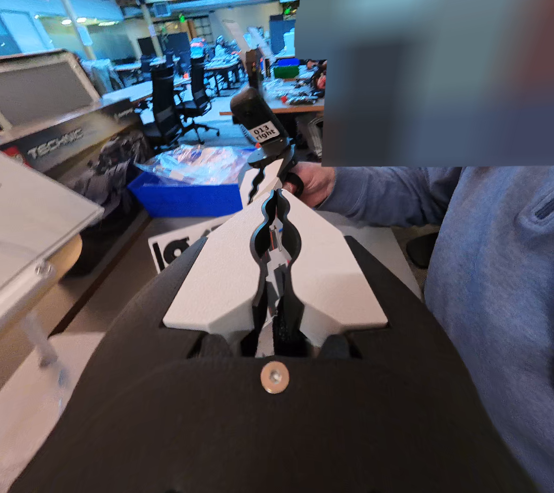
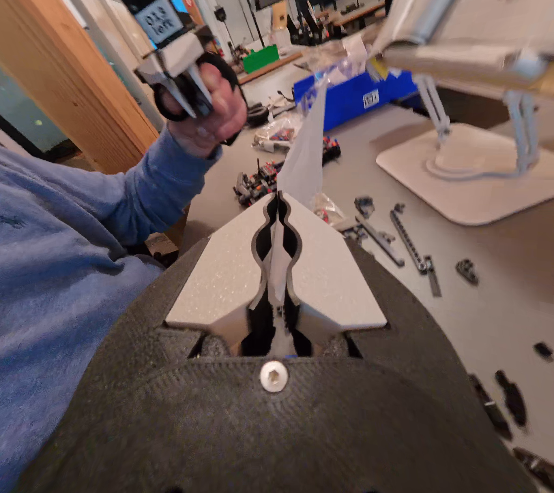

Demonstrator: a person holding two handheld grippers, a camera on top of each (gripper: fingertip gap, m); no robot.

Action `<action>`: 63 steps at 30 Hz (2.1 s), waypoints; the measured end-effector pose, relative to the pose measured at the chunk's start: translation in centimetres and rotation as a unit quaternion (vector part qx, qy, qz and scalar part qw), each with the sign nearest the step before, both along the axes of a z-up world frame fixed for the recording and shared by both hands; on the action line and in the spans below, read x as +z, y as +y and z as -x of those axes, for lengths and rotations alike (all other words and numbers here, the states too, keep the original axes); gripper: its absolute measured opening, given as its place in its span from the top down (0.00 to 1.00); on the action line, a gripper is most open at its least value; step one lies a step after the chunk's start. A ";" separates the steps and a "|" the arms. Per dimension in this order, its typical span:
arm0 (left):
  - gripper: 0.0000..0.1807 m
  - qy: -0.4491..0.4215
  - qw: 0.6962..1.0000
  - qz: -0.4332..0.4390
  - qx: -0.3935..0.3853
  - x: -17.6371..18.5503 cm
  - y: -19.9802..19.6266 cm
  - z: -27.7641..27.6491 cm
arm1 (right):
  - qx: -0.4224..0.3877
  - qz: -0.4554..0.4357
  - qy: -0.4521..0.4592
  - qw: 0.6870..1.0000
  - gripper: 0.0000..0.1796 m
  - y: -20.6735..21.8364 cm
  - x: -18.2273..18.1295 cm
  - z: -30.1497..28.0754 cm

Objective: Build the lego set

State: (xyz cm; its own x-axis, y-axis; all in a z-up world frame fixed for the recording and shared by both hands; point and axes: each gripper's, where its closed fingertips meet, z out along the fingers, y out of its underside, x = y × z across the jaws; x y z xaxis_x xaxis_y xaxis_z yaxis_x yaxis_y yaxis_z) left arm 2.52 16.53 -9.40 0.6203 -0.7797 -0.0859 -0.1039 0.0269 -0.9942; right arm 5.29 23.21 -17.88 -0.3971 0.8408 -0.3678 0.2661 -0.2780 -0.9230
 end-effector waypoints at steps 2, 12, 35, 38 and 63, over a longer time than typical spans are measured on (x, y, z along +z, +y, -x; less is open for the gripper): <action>1.00 0.013 1.000 0.007 0.016 -1.0 -0.4 0.4 | -0.009 0.010 -0.028 1.000 1.00 0.0 -2.2 0.3; 1.00 0.081 0.992 -0.011 0.095 -4.6 -0.6 0.1 | -0.105 -0.054 -0.098 0.988 0.96 3.3 -7.4 0.7; 1.00 0.579 0.698 -0.352 0.232 -5.1 1.8 -4.5 | 0.053 0.144 0.083 0.985 0.93 -5.1 4.1 -1.8; 1.00 0.593 0.683 -0.360 0.228 -4.7 1.8 -4.0 | 0.059 0.151 0.082 0.983 0.94 -5.3 4.1 -1.7; 1.00 0.634 0.637 -0.392 0.196 -4.4 1.7 -4.6 | 0.075 0.186 0.096 0.975 1.00 -5.3 4.6 -1.4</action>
